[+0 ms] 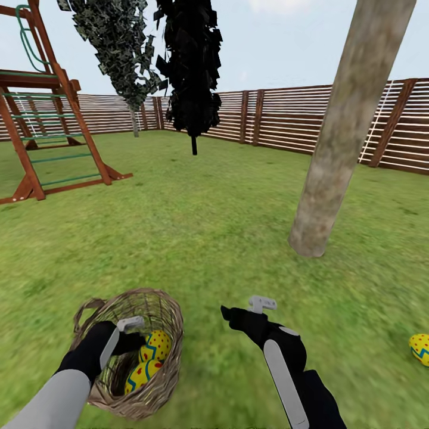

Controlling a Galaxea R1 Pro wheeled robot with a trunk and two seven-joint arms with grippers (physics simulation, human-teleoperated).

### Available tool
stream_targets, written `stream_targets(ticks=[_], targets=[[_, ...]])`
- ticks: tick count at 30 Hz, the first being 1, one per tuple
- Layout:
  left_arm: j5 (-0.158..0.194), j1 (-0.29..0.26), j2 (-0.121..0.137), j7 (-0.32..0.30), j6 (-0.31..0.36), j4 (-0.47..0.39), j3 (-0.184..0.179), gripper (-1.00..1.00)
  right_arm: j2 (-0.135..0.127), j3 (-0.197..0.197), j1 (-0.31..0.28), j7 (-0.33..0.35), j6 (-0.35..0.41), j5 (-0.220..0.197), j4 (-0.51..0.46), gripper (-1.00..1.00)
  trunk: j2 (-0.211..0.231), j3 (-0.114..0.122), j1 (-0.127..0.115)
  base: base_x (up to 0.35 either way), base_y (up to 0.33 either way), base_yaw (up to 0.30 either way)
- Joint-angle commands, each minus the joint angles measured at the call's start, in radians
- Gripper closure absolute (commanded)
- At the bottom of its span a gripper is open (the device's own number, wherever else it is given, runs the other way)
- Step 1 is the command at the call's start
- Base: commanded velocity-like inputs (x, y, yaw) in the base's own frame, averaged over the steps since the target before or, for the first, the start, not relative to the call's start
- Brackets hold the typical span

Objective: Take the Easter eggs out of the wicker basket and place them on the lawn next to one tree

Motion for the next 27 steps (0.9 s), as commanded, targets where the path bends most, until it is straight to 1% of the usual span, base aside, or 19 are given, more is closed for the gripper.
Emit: stream_targets(ticks=[1, 4, 9, 11, 16, 22, 27], targets=[[-0.001, -0.010, 0.000, -0.006, 0.005, 0.009, 0.004, -1.00, 0.000, 0.001, -0.001, -0.010, 0.002, -0.011, -0.001, -1.00, 0.000, -0.003, 0.000, 0.000, 0.000, 0.000], [-0.002, -0.033, 0.002, -0.007, 0.004, 0.051, 0.004, -1.00, 0.000, 0.001, -0.001, -0.010, 0.002, -0.010, -0.002, -1.00, 0.000, -0.008, 0.000, 0.000, 0.000, 0.000], [-0.004, -0.125, 0.000, 0.001, 0.011, 0.144, 0.004, -1.00, 0.000, 0.001, -0.001, -0.010, 0.003, -0.010, -0.002, -1.00, 0.000, -0.016, 0.000, 0.000, 0.000, 0.000], [-0.005, -0.141, -0.003, 0.002, 0.005, 0.178, 0.006, -1.00, 0.000, 0.001, -0.001, -0.010, 0.003, -0.010, -0.002, -1.00, 0.000, -0.019, 0.000, 0.000, 0.000, 0.000], [-0.004, -0.151, -0.004, 0.002, -0.006, 0.206, 0.003, -1.00, 0.000, 0.000, -0.001, -0.009, 0.004, -0.010, -0.002, -1.00, 0.000, -0.027, 0.000, 0.000, 0.000, 0.000], [-0.010, -0.152, -0.001, 0.002, -0.040, 0.210, -0.001, -1.00, 0.000, -0.001, -0.001, -0.010, 0.004, -0.010, -0.002, -1.00, 0.000, -0.037, 0.000, 0.000, 0.000, 0.000], [-0.012, -0.152, -0.001, 0.002, -0.048, 0.210, -0.005, -1.00, 0.000, -0.001, -0.001, -0.010, 0.004, -0.010, -0.002, -1.00, 0.000, -0.045, 0.000, 0.000, 0.000, 0.000]])
